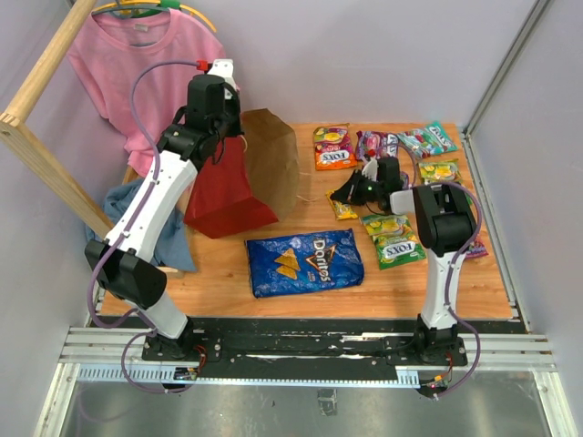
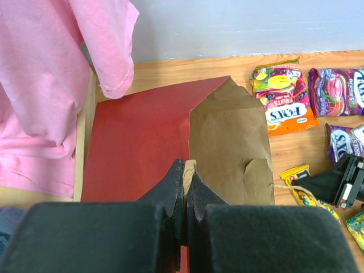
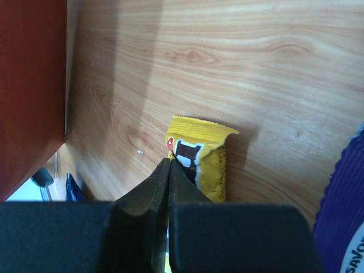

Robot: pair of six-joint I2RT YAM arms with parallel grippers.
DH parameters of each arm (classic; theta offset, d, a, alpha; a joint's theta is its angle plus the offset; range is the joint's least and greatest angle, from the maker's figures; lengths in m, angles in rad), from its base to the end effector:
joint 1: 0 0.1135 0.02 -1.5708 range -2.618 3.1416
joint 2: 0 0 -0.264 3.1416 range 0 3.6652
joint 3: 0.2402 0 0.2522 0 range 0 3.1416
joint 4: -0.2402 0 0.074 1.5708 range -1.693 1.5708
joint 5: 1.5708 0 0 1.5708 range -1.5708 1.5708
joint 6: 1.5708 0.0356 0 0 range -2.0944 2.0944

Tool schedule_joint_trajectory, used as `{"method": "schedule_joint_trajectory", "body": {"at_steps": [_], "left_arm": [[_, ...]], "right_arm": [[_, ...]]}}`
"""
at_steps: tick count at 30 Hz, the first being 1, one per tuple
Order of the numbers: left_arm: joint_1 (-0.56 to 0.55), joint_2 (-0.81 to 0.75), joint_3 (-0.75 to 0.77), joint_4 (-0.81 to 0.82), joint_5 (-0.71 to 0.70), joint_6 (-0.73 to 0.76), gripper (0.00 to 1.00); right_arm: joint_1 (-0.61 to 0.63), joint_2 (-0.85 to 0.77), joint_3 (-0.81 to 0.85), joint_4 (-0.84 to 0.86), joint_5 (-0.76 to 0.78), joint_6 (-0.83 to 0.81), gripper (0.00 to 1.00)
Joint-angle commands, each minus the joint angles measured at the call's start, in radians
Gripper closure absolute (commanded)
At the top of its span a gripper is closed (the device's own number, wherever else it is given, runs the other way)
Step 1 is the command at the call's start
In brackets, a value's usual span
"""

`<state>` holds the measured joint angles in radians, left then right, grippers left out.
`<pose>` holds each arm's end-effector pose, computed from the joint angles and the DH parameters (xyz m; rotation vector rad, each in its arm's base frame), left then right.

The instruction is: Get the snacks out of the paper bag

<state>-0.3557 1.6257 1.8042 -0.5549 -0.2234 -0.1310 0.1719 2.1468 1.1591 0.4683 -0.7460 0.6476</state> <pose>0.3458 -0.1201 0.4397 0.0702 1.9376 -0.1063 0.4251 0.0983 0.1137 0.0320 2.1890 1.2597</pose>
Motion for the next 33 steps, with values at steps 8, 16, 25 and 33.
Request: {"method": "schedule_joint_trajectory", "body": {"at_steps": [8,16,25,33], "left_arm": [[0.005,-0.025,0.0,0.022,0.009,0.003,0.99],[0.005,-0.046,-0.009,0.03,0.023,-0.004,0.99],[0.006,-0.057,-0.008,0.045,0.076,-0.018,0.99],[0.006,-0.071,-0.007,0.058,0.114,-0.036,0.99]], "right_arm": [[-0.012,-0.176,-0.008,-0.082,0.046,-0.053,0.99],[-0.011,-0.395,-0.116,-0.089,0.035,-0.072,0.99],[-0.01,-0.424,-0.386,0.036,0.077,-0.032,0.99],[-0.011,-0.378,-0.348,-0.059,0.117,-0.078,0.99]]}}
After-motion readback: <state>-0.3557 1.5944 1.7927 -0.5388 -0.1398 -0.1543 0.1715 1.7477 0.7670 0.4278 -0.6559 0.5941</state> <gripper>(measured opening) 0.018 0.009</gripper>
